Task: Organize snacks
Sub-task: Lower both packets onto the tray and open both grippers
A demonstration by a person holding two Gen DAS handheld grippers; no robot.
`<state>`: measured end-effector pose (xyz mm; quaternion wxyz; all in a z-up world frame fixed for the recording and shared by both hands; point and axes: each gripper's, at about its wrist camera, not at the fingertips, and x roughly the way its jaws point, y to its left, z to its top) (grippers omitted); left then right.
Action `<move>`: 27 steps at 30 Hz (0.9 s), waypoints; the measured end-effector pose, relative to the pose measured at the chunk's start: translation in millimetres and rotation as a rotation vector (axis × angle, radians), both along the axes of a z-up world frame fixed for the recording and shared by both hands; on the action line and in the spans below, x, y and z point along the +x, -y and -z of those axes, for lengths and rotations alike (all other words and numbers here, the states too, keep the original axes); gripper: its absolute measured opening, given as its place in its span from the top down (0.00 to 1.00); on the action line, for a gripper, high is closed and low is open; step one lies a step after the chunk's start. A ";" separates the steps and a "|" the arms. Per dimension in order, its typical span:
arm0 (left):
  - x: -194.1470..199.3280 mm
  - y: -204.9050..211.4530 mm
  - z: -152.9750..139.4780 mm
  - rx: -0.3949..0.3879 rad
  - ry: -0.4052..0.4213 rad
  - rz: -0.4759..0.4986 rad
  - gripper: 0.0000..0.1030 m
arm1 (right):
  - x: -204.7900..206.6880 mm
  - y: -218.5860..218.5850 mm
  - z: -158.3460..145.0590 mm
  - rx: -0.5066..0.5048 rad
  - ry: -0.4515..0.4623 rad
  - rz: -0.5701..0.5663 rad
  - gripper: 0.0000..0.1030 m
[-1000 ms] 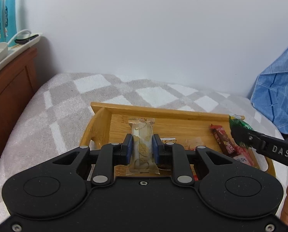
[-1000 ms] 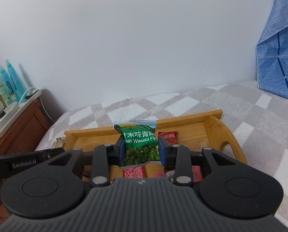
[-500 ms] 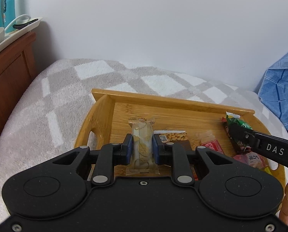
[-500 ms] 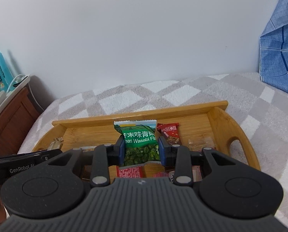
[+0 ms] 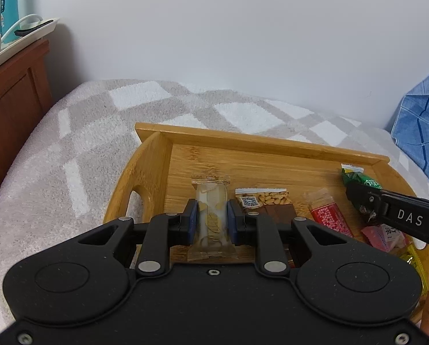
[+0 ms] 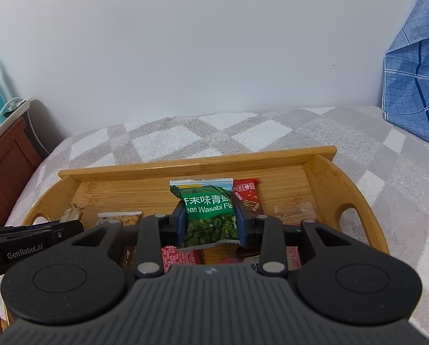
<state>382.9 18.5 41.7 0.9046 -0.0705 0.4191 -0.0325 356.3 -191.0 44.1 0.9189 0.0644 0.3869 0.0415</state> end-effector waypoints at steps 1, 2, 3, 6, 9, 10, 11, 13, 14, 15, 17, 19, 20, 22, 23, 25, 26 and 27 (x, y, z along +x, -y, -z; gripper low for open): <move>0.1 0.2 0.9 0.001 -0.001 0.000 0.80 | 0.2 -0.1 0.4 -0.002 -0.001 0.000 0.62; 0.2 0.1 1.6 0.003 -0.002 0.000 0.80 | 0.4 0.0 0.8 -0.003 -0.002 0.000 0.62; 0.3 0.1 2.2 0.005 -0.003 0.000 0.80 | 0.6 0.0 1.2 -0.003 -0.003 0.000 0.62; 0.4 -0.7 3.3 0.005 0.000 0.001 0.80 | 1.0 -0.5 2.4 -0.007 -0.005 0.001 0.62; 0.2 -0.9 4.0 0.004 0.007 0.004 0.80 | 0.6 -0.9 3.0 -0.012 -0.004 -0.002 0.62; -0.1 -0.9 4.4 0.004 0.008 0.005 0.80 | 0.7 -1.1 3.1 -0.013 -0.004 -0.003 0.62; -0.7 -0.9 4.7 0.006 0.011 0.006 0.80 | 1.0 -1.3 3.1 -0.015 -0.004 -0.003 0.62; -1.4 -0.7 5.1 0.008 0.017 0.009 0.80 | 1.2 -1.3 3.2 -0.015 -0.003 -0.004 0.62; -1.4 -0.7 5.2 0.009 0.019 0.009 0.79 | 1.2 -1.2 3.1 -0.014 -0.002 -0.003 0.62; -1.8 -0.7 5.3 0.008 0.021 0.009 0.79 | 1.1 -1.1 3.1 -0.012 -0.001 -0.002 0.62; -2.3 -0.6 5.4 0.007 0.024 0.008 0.79 | 0.6 -0.9 3.4 -0.009 0.001 -0.001 0.62; -2.8 -0.2 5.6 0.008 0.027 0.009 0.79 | 0.5 -0.8 3.6 -0.011 0.001 -0.002 0.62; -3.1 0.2 5.4 0.011 0.028 0.009 0.79 | 0.4 -1.2 3.6 -0.014 0.002 -0.003 0.62; -3.5 0.6 5.4 0.012 0.031 0.009 0.79 | 0.5 -1.3 3.4 -0.014 0.001 -0.004 0.62; -3.3 0.4 5.6 0.011 0.032 0.008 0.79 | 0.7 -0.9 3.4 -0.011 0.001 -0.003 0.62; -3.3 0.5 5.5 0.010 0.034 0.006 0.79 | 0.8 0.7 3.2 0.002 -0.001 0.003 0.62; -3.4 0.6 5.3 0.011 0.035 0.006 0.78 | 0.9 1.6 3.1 0.007 -0.002 0.005 0.60; -3.5 0.9 5.1 0.012 0.035 0.005 0.75 | 0.8 2.3 3.0 0.012 -0.001 0.005 0.58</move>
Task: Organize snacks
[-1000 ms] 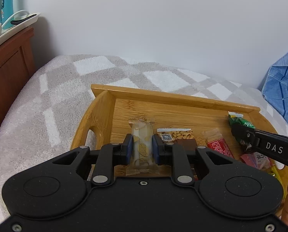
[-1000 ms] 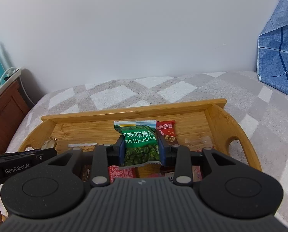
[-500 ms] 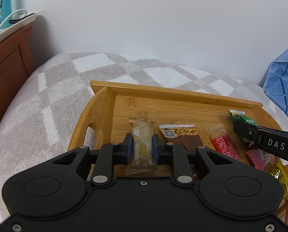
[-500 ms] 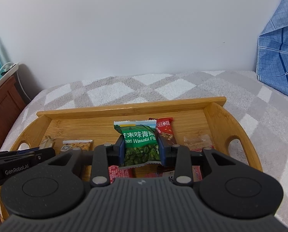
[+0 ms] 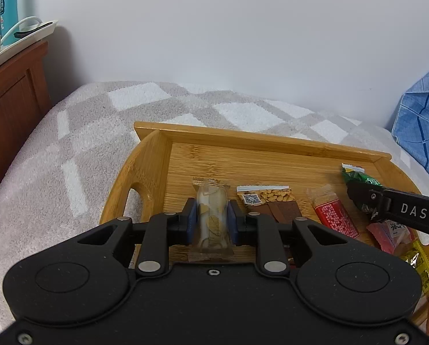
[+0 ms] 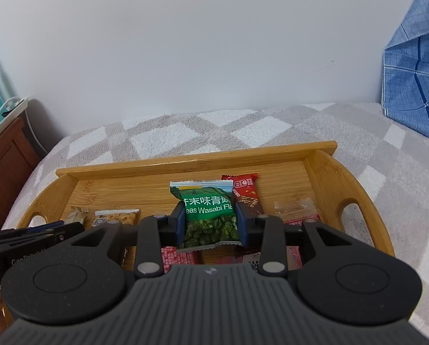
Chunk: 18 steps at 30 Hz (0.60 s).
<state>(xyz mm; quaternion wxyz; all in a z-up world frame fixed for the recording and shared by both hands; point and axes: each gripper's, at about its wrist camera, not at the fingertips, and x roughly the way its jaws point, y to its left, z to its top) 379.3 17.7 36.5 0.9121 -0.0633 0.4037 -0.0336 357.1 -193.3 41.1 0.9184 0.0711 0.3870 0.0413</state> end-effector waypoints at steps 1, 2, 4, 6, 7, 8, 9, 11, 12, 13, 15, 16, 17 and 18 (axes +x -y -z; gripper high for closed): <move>-0.5 0.2 -0.3 0.002 0.003 -0.001 0.72 | -0.5 0.7 -0.4 0.005 0.001 -0.001 0.56; -1.5 0.2 -1.3 0.000 0.007 0.001 0.66 | -1.3 1.7 -0.8 0.010 0.001 0.000 0.54; -5.5 -0.7 -4.1 -0.010 0.023 0.005 0.61 | -3.6 3.9 -3.5 0.024 0.004 0.005 0.54; -9.1 -1.6 -7.1 -0.011 0.030 0.006 0.57 | -7.0 5.9 -7.8 0.036 0.016 0.008 0.54; -10.9 -2.2 -8.7 -0.007 0.031 0.002 0.57 | -8.7 6.8 -10.2 0.038 0.021 0.010 0.54; -12.8 -2.9 -10.4 -0.006 0.033 0.000 0.56 | -10.4 7.7 -12.7 0.040 0.025 0.012 0.53; -15.1 -3.9 -12.6 -0.008 0.036 -0.002 0.54 | -12.1 8.6 -15.1 0.043 0.028 0.015 0.53; -19.9 -6.3 -17.0 -0.013 0.046 -0.008 0.50 | -16.1 10.3 -20.1 0.048 0.034 0.017 0.52; -22.7 -7.3 -19.7 -0.014 0.052 -0.010 0.46 | -18.6 10.8 -22.7 0.048 0.038 0.017 0.47; -25.6 -8.0 -22.4 -0.012 0.055 -0.012 0.44 | -21.6 11.1 -25.4 0.046 0.044 0.016 0.43; -30.4 -8.8 -27.0 -0.002 0.052 -0.017 0.33 | -27.7 11.4 -30.7 0.041 0.056 0.010 0.41; -32.8 -9.1 -29.2 0.007 0.050 -0.019 0.32 | -30.6 11.7 -33.1 0.038 0.060 0.007 0.40; -36.0 -9.0 -31.4 0.016 0.050 -0.020 0.31 | -33.9 11.9 -35.7 0.035 0.064 0.004 0.37; -39.3 -8.8 -33.4 0.024 0.049 -0.018 0.28 | -37.6 11.9 -38.4 0.031 0.071 0.000 0.34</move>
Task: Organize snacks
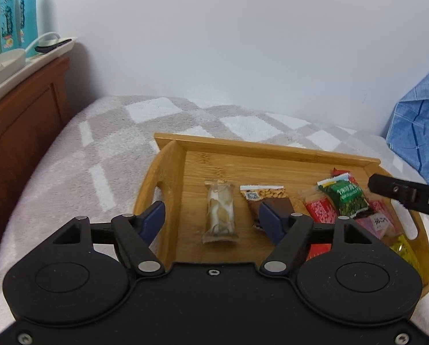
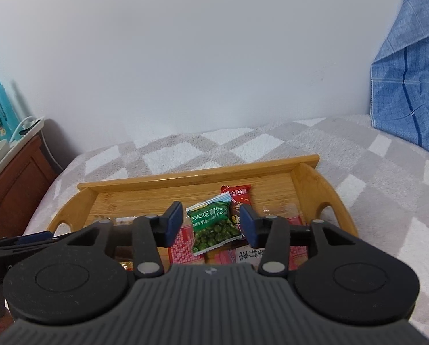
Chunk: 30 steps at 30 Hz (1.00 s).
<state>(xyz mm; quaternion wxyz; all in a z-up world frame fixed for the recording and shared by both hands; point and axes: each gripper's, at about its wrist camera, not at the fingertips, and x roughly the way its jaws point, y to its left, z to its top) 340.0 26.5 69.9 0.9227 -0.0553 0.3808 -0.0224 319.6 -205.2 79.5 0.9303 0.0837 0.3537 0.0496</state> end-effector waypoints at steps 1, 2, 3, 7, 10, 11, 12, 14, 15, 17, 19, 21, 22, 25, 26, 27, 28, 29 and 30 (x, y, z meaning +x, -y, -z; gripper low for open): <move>-3.8 0.4 -2.0 0.007 0.002 0.005 0.26 | -3.7 0.0 -2.9 -0.007 0.008 -0.003 0.34; -8.0 0.9 -4.2 0.015 0.007 0.010 0.22 | -7.5 -0.3 -5.7 -0.015 0.017 -0.005 0.32; -12.4 1.5 -6.4 0.022 0.013 0.012 0.20 | -11.5 -0.7 -8.7 -0.023 0.025 -0.007 0.30; -29.3 2.3 -13.9 0.034 0.025 0.010 0.11 | -28.7 -1.4 -18.9 -0.027 0.059 -0.021 0.21; -44.7 4.2 -20.3 0.033 0.037 0.014 0.09 | -41.4 -1.9 -25.8 -0.036 0.080 -0.028 0.17; -49.3 5.1 -22.2 0.033 0.039 0.018 0.08 | -45.4 -1.9 -27.7 -0.039 0.086 -0.030 0.16; -53.9 5.8 -24.0 0.034 0.042 0.021 0.08 | -49.4 -1.8 -29.5 -0.041 0.092 -0.033 0.16; -63.2 8.0 -27.9 0.034 0.046 0.029 0.07 | -58.6 -1.4 -32.8 -0.044 0.107 -0.039 0.15; -67.3 9.0 -29.7 0.033 0.049 0.032 0.07 | -63.2 -1.0 -34.4 -0.045 0.115 -0.041 0.13; -76.2 10.8 -33.2 0.027 0.056 0.040 0.07 | -71.9 0.2 -37.2 -0.048 0.131 -0.045 0.13; -84.7 12.5 -36.2 0.023 0.061 0.045 0.07 | -80.4 1.4 -39.4 -0.056 0.145 -0.047 0.13; -93.4 13.9 -39.0 0.014 0.062 0.048 0.06 | -87.8 3.3 -40.7 -0.057 0.153 -0.051 0.12; -97.2 14.6 -40.1 0.009 0.065 0.049 0.06 | -91.6 4.4 -41.2 -0.054 0.157 -0.050 0.12; -111.5 15.7 -42.8 0.001 0.075 0.051 0.03 | -102.4 8.3 -41.3 -0.041 0.164 -0.051 0.12; -116.1 15.9 -43.4 0.001 0.077 0.050 0.03 | -106.4 9.6 -41.0 -0.038 0.167 -0.050 0.12; -121.5 16.3 -44.0 0.002 0.084 0.048 0.03 | -110.6 11.2 -40.6 -0.036 0.172 -0.050 0.12; -126.5 16.4 -44.6 0.002 0.093 0.047 0.03 | -115.1 12.8 -40.1 -0.037 0.180 -0.048 0.12; -131.8 16.6 -44.8 0.002 0.103 0.047 0.03 | -120.2 14.4 -39.7 -0.040 0.190 -0.046 0.12; -136.9 16.9 -44.4 0.000 0.112 0.047 0.03 | -125.1 15.8 -39.2 -0.044 0.201 -0.046 0.12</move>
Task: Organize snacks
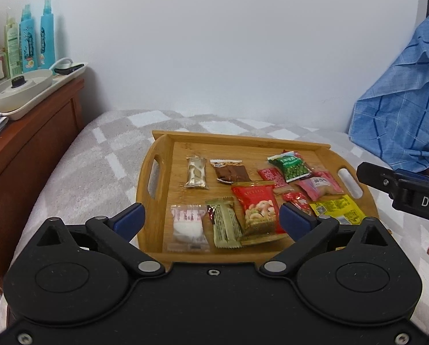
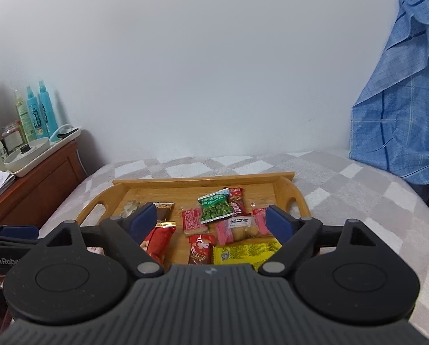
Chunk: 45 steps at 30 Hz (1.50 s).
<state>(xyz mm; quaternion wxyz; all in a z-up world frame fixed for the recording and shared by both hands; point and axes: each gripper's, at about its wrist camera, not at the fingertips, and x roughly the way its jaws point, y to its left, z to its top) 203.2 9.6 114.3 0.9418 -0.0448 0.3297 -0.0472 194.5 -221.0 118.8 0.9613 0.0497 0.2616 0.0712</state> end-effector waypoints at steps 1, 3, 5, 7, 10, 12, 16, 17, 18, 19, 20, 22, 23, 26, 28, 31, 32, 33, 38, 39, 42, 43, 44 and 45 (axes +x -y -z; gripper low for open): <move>-4.4 0.7 0.5 0.000 0.001 0.004 0.03 | -4.9 1.2 0.6 -0.003 0.010 0.001 0.12; -12.3 2.1 2.8 0.004 0.001 0.010 0.03 | -14.2 3.1 1.9 -0.009 0.029 0.005 0.11; -20.3 3.7 4.7 0.010 0.003 0.008 0.03 | -22.4 5.0 3.1 -0.016 0.047 0.009 0.10; -29.4 5.2 7.2 0.010 0.008 0.005 0.03 | -29.7 6.7 4.6 -0.017 0.062 0.012 0.09; -42.8 7.6 12.0 0.006 0.014 0.006 0.03 | -39.5 7.2 8.0 -0.024 0.078 0.010 0.09; -52.1 9.1 15.8 0.006 0.017 0.004 0.03 | -46.2 7.2 10.8 -0.030 0.087 0.008 0.07; -69.5 12.2 25.5 0.007 0.009 -0.003 0.03 | -60.4 6.4 19.6 -0.029 0.094 0.005 0.06; -73.6 12.4 28.1 0.006 0.008 -0.005 0.03 | -64.4 6.1 22.4 -0.028 0.094 0.007 0.06; -78.0 12.8 31.0 0.006 0.005 -0.003 0.02 | -69.1 5.3 25.5 -0.029 0.095 0.008 0.06; -81.9 13.6 33.8 0.011 0.000 0.000 0.02 | -73.1 4.4 28.4 -0.030 0.094 0.006 0.05; -85.4 14.6 36.5 0.021 -0.004 0.001 0.02 | -77.3 3.4 31.6 -0.033 0.094 0.004 0.05; -93.4 16.2 42.0 0.038 -0.003 0.003 0.02 | -87.0 1.7 38.5 -0.044 0.090 -0.001 0.05; -97.5 17.0 44.8 0.043 -0.002 0.006 0.02 | -91.7 0.6 41.7 -0.051 0.088 -0.003 0.04; -107.2 17.3 54.6 0.038 -0.020 0.009 0.02 | -103.8 -0.5 52.4 -0.062 0.079 -0.006 0.03; -112.4 16.2 61.9 0.028 -0.038 0.007 0.02 | -111.7 -0.2 59.5 -0.069 0.074 -0.007 0.03; -120.1 15.7 72.5 0.037 -0.054 -0.001 0.02 | -122.4 0.0 70.3 -0.094 0.068 -0.006 0.02; -122.7 16.1 75.5 0.043 -0.055 -0.002 0.02 | -126.0 0.6 74.2 -0.099 0.065 -0.004 0.02; -125.3 16.3 78.2 0.049 -0.056 -0.003 0.02 | -129.5 1.2 77.7 -0.102 0.061 -0.003 0.02; -135.4 17.6 88.8 0.065 -0.061 -0.002 0.02 | -145.1 4.3 93.3 -0.112 0.045 0.009 0.01; -136.8 18.3 91.3 0.069 -0.064 0.000 0.02 | -147.8 4.2 96.1 -0.119 0.046 0.011 0.00; -139.5 20.5 98.1 0.085 -0.070 0.005 0.02 | -152.9 5.5 104.9 -0.131 0.041 0.021 0.00; -140.9 21.6 99.4 0.092 -0.064 0.006 0.02 | -153.3 6.3 107.7 -0.131 0.034 0.024 0.00; -141.9 22.5 100.2 0.100 -0.057 0.009 0.01 | -153.2 6.6 109.8 -0.131 0.027 0.026 0.00; -142.5 23.4 100.7 0.107 -0.052 0.012 0.01 | -153.2 6.9 112.4 -0.133 0.022 0.030 0.00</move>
